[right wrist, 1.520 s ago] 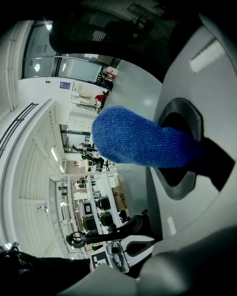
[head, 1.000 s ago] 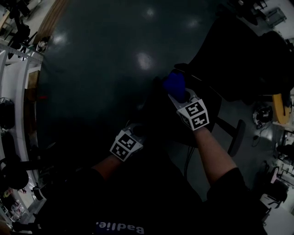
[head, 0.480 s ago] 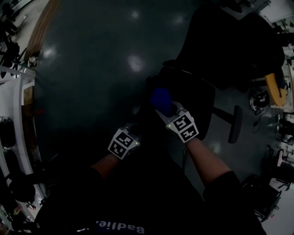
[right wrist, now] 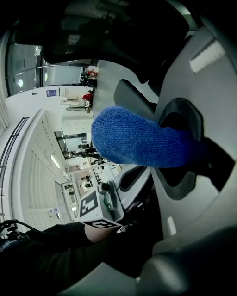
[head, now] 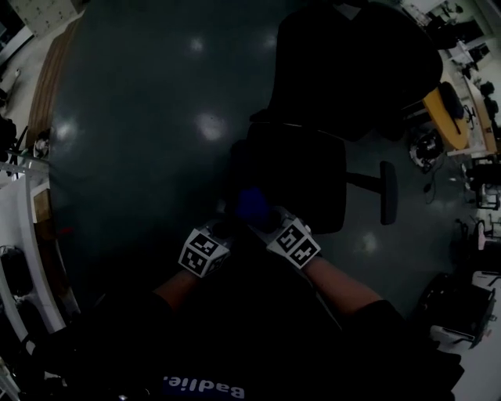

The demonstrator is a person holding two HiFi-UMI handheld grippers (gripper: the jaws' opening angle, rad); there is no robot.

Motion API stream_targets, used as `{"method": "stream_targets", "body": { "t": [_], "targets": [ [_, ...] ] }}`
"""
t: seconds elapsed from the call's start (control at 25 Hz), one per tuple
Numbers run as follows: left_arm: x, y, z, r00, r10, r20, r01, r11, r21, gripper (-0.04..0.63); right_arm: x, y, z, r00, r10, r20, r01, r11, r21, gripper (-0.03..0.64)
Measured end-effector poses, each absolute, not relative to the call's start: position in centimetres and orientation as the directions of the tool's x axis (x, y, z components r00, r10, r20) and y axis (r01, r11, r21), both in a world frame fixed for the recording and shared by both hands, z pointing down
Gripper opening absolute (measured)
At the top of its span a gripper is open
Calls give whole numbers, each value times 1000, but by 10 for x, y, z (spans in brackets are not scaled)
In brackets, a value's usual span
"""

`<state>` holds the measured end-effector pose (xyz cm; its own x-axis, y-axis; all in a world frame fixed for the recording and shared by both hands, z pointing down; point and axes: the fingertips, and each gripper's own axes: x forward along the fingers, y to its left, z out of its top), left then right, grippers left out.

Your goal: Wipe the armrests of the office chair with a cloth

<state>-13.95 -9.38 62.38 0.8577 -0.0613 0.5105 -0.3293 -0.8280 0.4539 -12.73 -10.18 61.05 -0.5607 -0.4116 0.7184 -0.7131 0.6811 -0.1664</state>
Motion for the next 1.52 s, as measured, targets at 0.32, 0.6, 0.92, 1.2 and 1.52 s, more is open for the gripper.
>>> {"method": "stream_targets", "body": {
  "t": [0.32, 0.6, 0.92, 1.2, 1.52],
  "targets": [
    [-139, -89, 619, 854, 9, 520, -259, -861, 439, 20, -121, -67, 596, -582, -420, 696, -724, 657, -209, 124],
    [-128, -82, 587, 875, 19, 483, -211, -884, 417, 20, -44, -75, 550, -475, -627, 618, -861, 476, -178, 126],
    [-48, -71, 554, 888, -11, 460, -196, -913, 356, 20, 81, -54, 516, -380, -765, 520, -925, 323, -200, 124],
    [52, -36, 544, 868, -21, 496, -220, -912, 346, 20, 184, -31, 494, -399, -798, 452, -917, 342, -206, 124],
    [181, 3, 528, 869, 26, 494, -155, -934, 321, 20, 329, -14, 478, -365, -844, 392, -931, 321, -176, 124]
  ]
}}
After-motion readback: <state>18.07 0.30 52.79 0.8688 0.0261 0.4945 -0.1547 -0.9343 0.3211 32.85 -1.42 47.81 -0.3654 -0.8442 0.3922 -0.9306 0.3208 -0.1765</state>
